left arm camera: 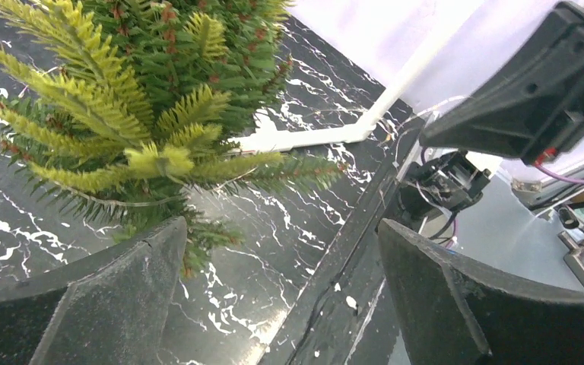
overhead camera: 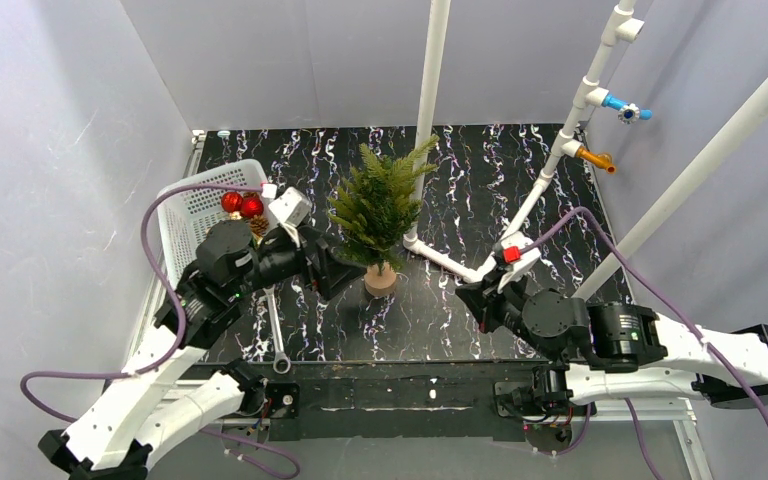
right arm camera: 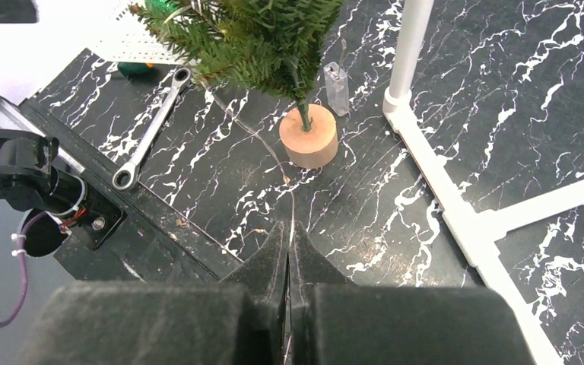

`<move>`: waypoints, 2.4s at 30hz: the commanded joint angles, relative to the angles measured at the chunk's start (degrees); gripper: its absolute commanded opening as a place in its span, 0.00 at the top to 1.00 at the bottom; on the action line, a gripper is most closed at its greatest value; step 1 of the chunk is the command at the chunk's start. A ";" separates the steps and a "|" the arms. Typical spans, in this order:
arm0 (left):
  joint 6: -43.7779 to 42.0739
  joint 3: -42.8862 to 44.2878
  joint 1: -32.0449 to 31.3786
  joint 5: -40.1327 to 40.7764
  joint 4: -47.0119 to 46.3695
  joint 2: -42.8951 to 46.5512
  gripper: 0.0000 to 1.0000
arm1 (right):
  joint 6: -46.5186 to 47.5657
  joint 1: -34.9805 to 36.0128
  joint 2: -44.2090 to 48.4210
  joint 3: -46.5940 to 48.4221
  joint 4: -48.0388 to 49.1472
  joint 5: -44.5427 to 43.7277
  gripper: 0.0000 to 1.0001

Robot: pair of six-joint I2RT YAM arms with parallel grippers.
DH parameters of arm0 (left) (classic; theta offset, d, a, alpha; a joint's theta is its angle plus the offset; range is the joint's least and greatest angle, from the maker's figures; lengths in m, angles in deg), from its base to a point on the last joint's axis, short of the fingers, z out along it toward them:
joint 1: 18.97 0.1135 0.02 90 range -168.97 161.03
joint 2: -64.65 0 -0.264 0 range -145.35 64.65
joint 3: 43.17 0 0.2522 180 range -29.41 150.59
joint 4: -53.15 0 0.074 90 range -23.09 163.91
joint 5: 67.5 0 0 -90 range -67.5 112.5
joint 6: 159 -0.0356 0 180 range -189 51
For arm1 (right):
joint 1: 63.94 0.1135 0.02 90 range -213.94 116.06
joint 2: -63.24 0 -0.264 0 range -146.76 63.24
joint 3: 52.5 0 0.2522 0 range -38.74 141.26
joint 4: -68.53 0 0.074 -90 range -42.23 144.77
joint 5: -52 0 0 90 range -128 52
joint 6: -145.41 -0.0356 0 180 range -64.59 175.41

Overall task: Decorate the small christmas tree
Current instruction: Wrap the decoration item around the Christmas tree.

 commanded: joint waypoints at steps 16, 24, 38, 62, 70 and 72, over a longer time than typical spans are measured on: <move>-1.62 -8.82 -0.25 18.21 23.20 17.41 0.02 | -2.70 -0.06 -0.07 0.93 -5.39 0.75 0.99; 5.99 -26.56 -0.71 13.72 6.63 18.66 0.02 | -10.47 -0.07 3.76 -2.18 -10.06 -1.90 0.99; -1.37 -28.51 -6.22 22.80 -6.01 4.30 0.02 | -13.36 -2.12 -2.13 -3.53 -9.99 0.58 0.99; 6.03 -27.93 -20.16 63.71 -9.27 1.97 0.02 | -9.96 -3.09 -5.62 -0.11 -6.56 3.12 0.99; 27.49 -21.95 -20.26 71.54 21.78 4.78 0.02 | -8.72 -3.25 -6.44 0.25 -5.39 3.69 0.99; 29.97 -21.07 -20.25 66.51 24.40 3.59 0.02 | -8.62 -3.38 -6.47 0.35 -5.35 3.91 0.99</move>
